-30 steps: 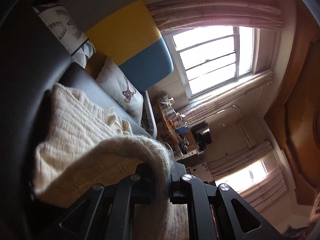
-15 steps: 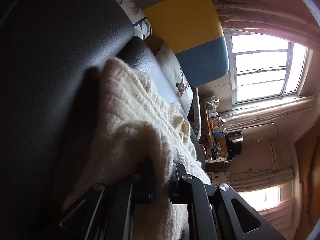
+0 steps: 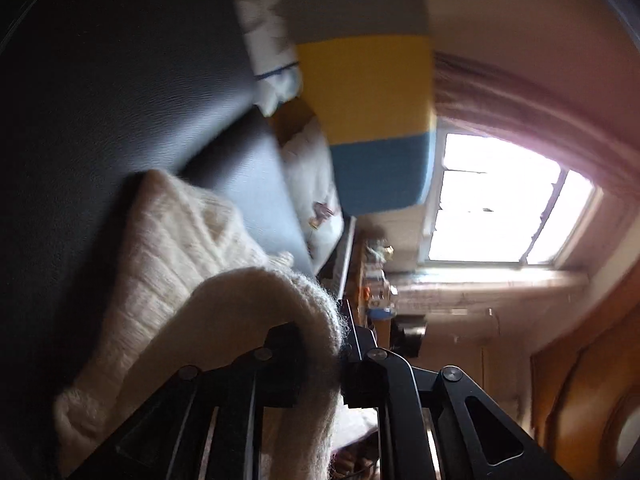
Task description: Fold clothes
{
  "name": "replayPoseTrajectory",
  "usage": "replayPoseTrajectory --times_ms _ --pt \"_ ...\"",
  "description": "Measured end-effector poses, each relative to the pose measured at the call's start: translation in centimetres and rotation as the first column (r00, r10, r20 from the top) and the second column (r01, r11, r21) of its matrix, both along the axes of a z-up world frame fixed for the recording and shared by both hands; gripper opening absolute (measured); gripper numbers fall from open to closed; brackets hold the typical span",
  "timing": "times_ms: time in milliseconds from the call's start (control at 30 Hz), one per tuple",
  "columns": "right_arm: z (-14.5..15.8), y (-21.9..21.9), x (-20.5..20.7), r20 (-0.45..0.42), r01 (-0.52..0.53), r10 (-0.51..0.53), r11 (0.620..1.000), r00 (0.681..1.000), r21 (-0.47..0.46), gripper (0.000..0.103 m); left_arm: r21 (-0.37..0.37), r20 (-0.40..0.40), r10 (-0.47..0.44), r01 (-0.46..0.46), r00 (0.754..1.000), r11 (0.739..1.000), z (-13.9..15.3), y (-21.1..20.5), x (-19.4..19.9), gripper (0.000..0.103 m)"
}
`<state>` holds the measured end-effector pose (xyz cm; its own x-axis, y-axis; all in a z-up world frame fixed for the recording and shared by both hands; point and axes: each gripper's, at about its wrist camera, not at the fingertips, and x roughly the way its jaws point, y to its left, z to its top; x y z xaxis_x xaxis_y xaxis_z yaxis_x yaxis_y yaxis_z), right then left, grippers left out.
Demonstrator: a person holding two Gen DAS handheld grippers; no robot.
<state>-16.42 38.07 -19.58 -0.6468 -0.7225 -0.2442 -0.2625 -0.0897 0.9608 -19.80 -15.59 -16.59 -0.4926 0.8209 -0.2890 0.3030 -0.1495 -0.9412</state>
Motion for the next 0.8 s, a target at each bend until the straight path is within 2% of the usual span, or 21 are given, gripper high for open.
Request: replayPoseTrajectory --times_ms 33,67,100,200,267,400,500,567,633,667,700,733,767,800 --pt "-1.3 0.2 -0.5 0.025 0.008 -0.008 1.000 1.000 -0.010 0.038 0.028 0.043 0.032 -0.033 0.999 0.999 -0.8 -0.1 -0.8 0.013" --pt "-1.6 0.6 -0.6 0.011 0.025 -0.025 1.000 1.000 -0.018 0.026 0.049 0.083 0.054 -0.058 0.995 0.997 -1.7 -0.1 -1.5 0.013" --pt "-1.8 1.0 -0.6 -0.004 0.042 -0.042 0.999 0.999 -0.026 0.023 0.053 0.099 0.057 -0.063 0.993 0.997 -2.4 0.0 -1.7 0.013" --pt "-0.7 1.0 0.7 -0.108 0.004 0.001 0.999 0.994 0.046 0.023 0.019 0.055 0.048 -0.049 0.997 0.999 -2.4 0.2 -1.8 0.013" --pt "-0.6 1.1 1.9 -0.148 -0.012 0.017 0.999 0.989 0.035 0.022 -0.012 0.037 0.030 -0.029 0.999 1.000 -2.0 0.3 -1.7 0.013" --pt "-1.2 0.9 4.6 -0.159 -0.031 0.028 0.999 0.987 -0.016 0.016 -0.065 0.015 -0.002 0.003 1.000 0.998 -1.5 0.1 -0.1 0.013" --pt "-0.9 0.1 7.3 -0.150 -0.096 0.096 0.995 0.984 0.005 0.015 -0.100 0.002 -0.023 0.023 1.000 0.995 -1.4 -0.8 2.4 0.013" --pt "-0.9 -0.2 9.4 -0.134 -0.128 0.128 0.992 0.983 0.008 0.015 -0.092 0.016 -0.028 0.030 0.999 0.995 -1.5 -1.7 4.1 0.013" --pt "-0.6 0.1 10.8 -0.097 -0.121 0.119 0.992 0.988 -0.016 0.018 -0.087 0.034 -0.037 0.040 0.999 0.995 -1.4 -2.3 5.2 0.013" --pt "-0.4 0.4 11.5 -0.076 -0.109 0.106 0.994 0.991 -0.031 0.024 -0.083 0.045 -0.041 0.044 0.998 0.996 -1.2 -2.6 5.6 0.013" --pt "0.2 0.6 11.9 -0.077 -0.088 0.084 0.995 0.993 -0.052 0.036 -0.070 0.054 -0.041 0.044 0.998 0.997 -0.8 -2.8 5.9 0.013" --pt "1.0 0.9 12.0 -0.113 -0.062 0.053 0.995 0.992 -0.078 0.040 -0.046 0.060 -0.035 0.038 0.998 0.998 -0.5 -3.0 6.0 0.016" --pt "1.8 1.1 12.1 -0.148 -0.037 0.021 0.994 0.989 -0.104 0.048 -0.024 0.059 -0.026 0.027 0.998 0.999 0.0 -3.2 6.1 0.019" --pt "2.6 1.3 12.3 -0.182 -0.012 -0.012 0.991 0.983 -0.130 0.061 -0.006 0.045 -0.010 0.010 0.999 1.000 0.5 -3.3 5.9 0.025"
